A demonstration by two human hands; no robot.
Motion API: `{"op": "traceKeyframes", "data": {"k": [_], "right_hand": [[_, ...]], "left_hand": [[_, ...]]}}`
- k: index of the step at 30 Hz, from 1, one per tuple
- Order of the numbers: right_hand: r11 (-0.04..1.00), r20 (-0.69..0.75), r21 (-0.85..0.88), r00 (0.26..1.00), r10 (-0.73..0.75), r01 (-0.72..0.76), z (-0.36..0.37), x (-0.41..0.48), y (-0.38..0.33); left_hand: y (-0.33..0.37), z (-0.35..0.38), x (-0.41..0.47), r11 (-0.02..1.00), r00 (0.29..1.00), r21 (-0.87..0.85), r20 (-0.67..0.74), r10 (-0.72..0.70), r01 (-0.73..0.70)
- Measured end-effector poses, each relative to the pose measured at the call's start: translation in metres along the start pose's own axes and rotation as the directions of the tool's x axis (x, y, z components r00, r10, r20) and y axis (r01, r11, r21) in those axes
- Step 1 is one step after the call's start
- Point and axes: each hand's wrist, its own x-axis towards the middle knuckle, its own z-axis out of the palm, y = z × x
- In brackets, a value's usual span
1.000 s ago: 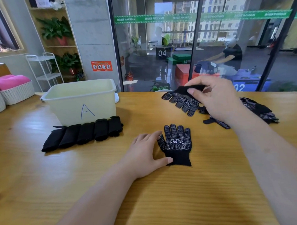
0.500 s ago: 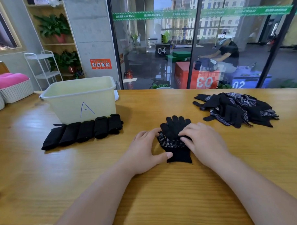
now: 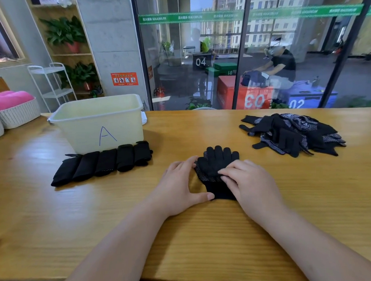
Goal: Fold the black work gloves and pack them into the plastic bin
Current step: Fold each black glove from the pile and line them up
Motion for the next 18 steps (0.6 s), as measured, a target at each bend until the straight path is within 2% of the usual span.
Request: {"op": "traceKeyframes", "data": {"k": [4,12,18], "right_hand": [[0.998,-0.008,0.068,1.0,-0.017,0.017,-0.0016,-0.0009,-0.0044],[0.993,0.086,0.005,0.989,-0.119,0.119,-0.0001,-0.0047,0.0012],[0.991,0.147,0.016,0.98,-0.135,0.134,-0.0004,-0.0091,0.0032]], "left_hand": [[0.0018,-0.0009,-0.0009,1.0,1.0,-0.001,0.003,-0.008,0.008],[0.0039,-0.0026,-0.0011,1.0,1.0,0.004,0.014,-0.013,0.013],[0.0036,-0.0022,-0.0003,1.0,1.0,-0.005,0.014,-0.017,0.017]]}}
